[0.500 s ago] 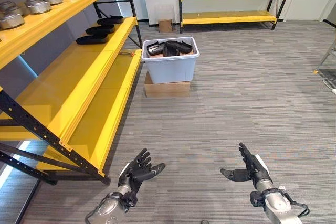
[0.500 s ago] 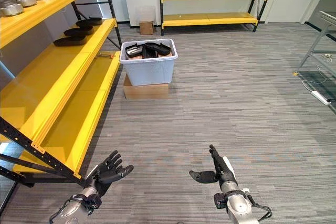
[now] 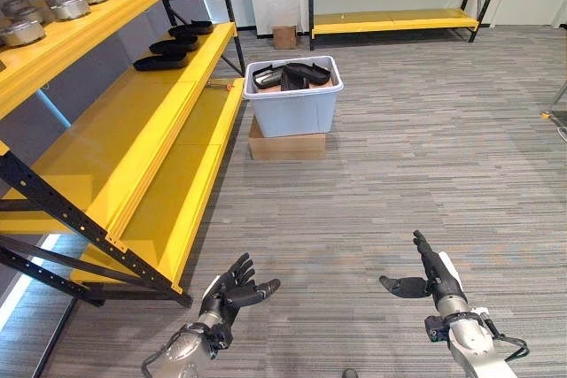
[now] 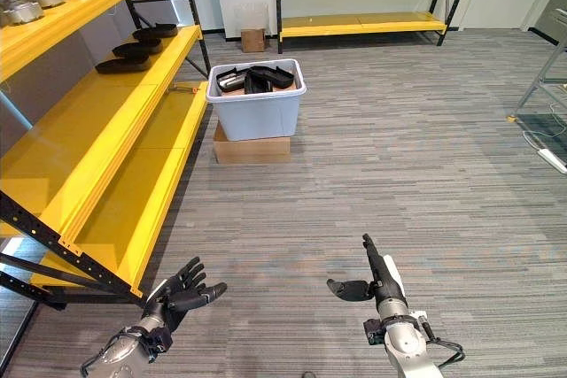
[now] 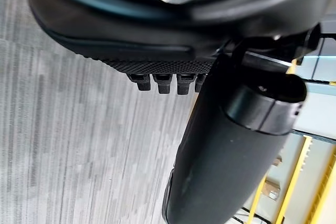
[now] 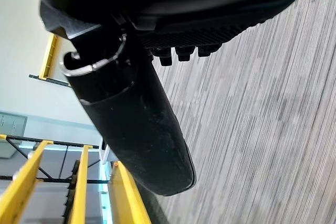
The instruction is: Move parts from the plastic box to the shelf.
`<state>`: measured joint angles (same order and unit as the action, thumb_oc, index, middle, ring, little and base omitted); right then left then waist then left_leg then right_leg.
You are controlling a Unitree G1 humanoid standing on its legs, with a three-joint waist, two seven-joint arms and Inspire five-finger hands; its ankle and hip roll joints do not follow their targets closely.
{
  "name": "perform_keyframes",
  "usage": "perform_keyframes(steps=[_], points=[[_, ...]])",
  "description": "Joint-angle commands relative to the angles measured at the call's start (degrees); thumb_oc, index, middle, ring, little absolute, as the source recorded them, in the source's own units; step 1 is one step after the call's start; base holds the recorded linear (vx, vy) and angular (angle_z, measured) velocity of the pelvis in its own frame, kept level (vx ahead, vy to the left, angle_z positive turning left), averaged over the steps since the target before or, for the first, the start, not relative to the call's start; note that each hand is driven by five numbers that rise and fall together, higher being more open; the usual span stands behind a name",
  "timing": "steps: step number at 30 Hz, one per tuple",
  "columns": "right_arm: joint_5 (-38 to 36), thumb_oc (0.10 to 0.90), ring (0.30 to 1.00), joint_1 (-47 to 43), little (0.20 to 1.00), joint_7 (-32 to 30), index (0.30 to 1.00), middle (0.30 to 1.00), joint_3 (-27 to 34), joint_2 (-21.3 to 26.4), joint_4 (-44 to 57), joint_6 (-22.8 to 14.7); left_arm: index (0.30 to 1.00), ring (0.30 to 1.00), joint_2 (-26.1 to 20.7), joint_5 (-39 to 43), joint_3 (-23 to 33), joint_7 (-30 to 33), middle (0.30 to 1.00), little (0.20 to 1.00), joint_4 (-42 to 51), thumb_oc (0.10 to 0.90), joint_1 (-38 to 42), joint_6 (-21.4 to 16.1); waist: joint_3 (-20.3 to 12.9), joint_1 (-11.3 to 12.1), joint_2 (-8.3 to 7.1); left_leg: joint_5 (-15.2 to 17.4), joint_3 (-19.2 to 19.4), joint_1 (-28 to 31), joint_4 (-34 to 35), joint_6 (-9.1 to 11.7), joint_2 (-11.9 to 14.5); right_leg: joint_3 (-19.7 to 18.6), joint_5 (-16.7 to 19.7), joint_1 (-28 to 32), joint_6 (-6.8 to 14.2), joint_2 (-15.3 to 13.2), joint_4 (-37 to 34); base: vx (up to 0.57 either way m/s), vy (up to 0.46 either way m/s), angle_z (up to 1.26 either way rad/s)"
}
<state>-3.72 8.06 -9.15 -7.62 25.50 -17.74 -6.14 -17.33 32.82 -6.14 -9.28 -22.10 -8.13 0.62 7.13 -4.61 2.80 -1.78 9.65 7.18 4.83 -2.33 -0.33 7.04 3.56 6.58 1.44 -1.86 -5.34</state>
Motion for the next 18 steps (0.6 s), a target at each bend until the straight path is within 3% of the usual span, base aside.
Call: perform_keyframes(steps=[1, 3, 10, 18], points=[[4.81, 0.900, 1.000, -5.54, 1.000, -5.64, 1.000, 1.000, 2.86, 3.35, 6.69, -7.90, 1.000, 1.000, -5.11, 0.53, 3.15, -2.10, 1.000, 1.000, 4.99, 0.900, 4.76, -1.69, -1.31, -0.24, -2.32, 6.46, -0.22, 1.72, 0.17, 0.93, 2.70, 0.82, -5.45, 1.21, 3.69, -5.31, 4.15, 0.05, 0.112, 0.01], [7.34, 0.900, 1.000, -6.19, 1.000, -7.51, 1.000, 1.000, 2.61, 3.44, 5.54, -8.34, 1.000, 1.000, -5.04, 0.66, 2.98, -3.01, 1.000, 1.000, 4.29, 0.900, 4.95, 0.08, -1.17, -0.05, -2.12, 6.77, -0.96, 1.65, 0.05, 0.21, 2.06, 0.50, -5.83, 0.72, 3.94, -5.50, 5.42, 0.07, 0.156, 0.03], [2.26, 0.900, 1.000, -7.83, 1.000, -10.56, 1.000, 1.000, 3.10, 2.17, 5.31, -7.70, 1.000, 1.000, -5.19, -0.77, 1.97, -4.20, 1.000, 1.000, 3.79, 0.900, 3.95, -0.51, 0.13, 0.47, -1.38, 8.08, -2.82, 1.02, -1.28, -2.86, -0.49, -0.44, -4.92, -2.92, 4.68, -7.44, 11.76, 0.04, 0.171, 0.01], [-2.15, 0.900, 1.000, -7.79, 1.000, -7.23, 1.000, 1.000, 4.18, -0.71, 3.60, -7.70, 1.000, 1.000, -6.33, -2.64, 2.43, -1.37, 1.000, 1.000, 5.51, 0.900, 4.04, -2.37, 0.29, 1.40, -1.13, 8.39, -3.12, 0.68, -0.91, -3.86, -2.05, -0.47, -1.44, -4.93, 5.42, -9.38, 12.72, 0.05, 0.115, 0.01]])
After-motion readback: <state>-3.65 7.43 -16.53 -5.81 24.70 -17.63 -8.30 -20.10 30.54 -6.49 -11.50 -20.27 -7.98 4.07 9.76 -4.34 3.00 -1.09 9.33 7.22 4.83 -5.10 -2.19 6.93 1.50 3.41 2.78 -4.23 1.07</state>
